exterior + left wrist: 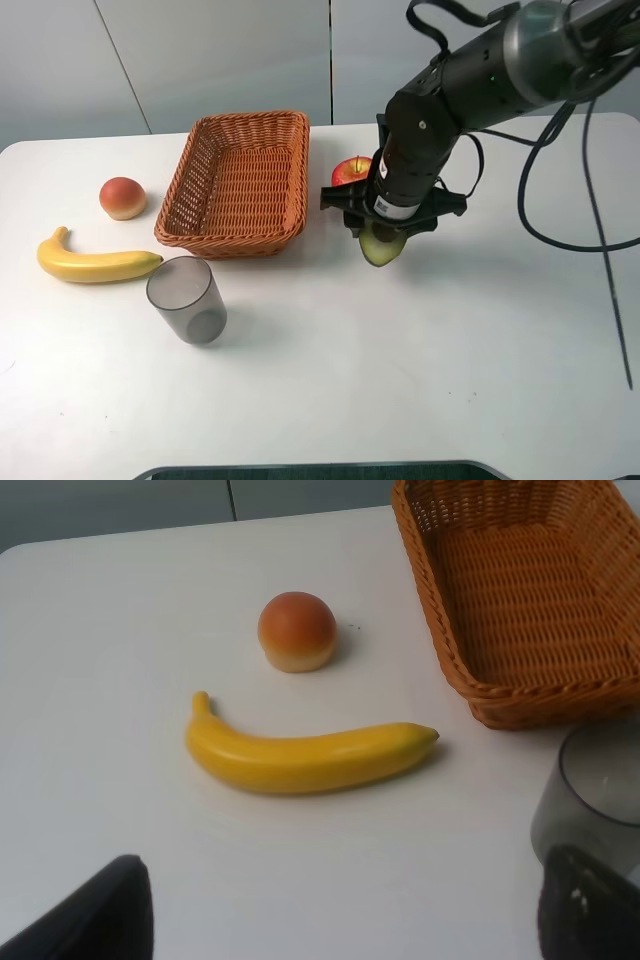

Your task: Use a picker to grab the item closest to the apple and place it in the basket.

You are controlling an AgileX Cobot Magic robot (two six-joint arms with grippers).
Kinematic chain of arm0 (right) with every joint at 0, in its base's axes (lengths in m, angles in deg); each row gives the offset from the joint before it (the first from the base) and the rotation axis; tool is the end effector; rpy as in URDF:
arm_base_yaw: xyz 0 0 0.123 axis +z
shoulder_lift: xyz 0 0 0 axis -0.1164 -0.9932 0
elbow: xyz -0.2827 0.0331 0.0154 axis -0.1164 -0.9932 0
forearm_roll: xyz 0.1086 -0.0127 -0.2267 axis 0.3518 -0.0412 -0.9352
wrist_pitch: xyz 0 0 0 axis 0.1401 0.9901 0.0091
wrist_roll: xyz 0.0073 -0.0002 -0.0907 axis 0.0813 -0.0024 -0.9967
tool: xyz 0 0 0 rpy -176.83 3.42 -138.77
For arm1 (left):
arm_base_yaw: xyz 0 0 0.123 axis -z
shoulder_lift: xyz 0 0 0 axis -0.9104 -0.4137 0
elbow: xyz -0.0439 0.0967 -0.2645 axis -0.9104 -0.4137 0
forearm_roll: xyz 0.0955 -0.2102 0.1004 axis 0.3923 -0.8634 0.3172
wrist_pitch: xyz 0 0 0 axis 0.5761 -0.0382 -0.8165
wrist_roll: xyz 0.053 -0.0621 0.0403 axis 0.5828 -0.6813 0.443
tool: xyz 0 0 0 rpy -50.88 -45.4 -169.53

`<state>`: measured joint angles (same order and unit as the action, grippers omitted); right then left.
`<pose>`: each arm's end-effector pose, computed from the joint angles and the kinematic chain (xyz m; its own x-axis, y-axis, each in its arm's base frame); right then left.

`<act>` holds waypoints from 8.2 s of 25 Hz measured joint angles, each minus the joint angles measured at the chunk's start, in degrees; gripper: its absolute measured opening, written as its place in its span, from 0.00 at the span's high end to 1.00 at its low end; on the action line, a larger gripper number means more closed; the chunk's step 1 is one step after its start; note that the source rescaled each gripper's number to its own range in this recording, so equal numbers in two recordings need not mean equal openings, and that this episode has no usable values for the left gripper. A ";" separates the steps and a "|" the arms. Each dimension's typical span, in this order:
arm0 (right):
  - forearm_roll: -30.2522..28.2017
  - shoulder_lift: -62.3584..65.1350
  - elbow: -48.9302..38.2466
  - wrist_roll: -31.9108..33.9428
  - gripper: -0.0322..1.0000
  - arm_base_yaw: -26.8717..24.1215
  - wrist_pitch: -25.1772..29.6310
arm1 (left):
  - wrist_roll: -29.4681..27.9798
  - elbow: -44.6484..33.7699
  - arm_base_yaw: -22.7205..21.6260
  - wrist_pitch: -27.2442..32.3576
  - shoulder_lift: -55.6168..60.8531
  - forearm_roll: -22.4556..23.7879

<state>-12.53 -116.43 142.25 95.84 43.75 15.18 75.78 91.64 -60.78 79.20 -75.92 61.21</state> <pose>0.2944 0.2110 0.1274 -0.9612 0.0268 -0.2744 0.0028 0.9962 0.0876 -0.0069 0.0031 0.2778 -0.4710 0.0331 -0.8815 0.0561 0.9984 0.0075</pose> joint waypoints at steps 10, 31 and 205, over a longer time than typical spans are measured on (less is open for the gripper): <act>14.02 7.90 1.41 -32.65 0.96 0.18 11.62 | 0.20 0.00 0.00 0.00 0.00 0.00; 12.58 -8.47 33.03 -38.19 0.97 9.26 3.52 | 0.09 0.00 0.00 0.00 0.00 0.00; 11.59 111.76 -34.06 -45.96 0.09 -35.08 31.71 | 0.23 0.00 0.00 0.00 0.00 0.00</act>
<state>-0.94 -4.67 108.19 49.88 8.67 46.90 76.02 91.64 -60.78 79.20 -75.92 61.21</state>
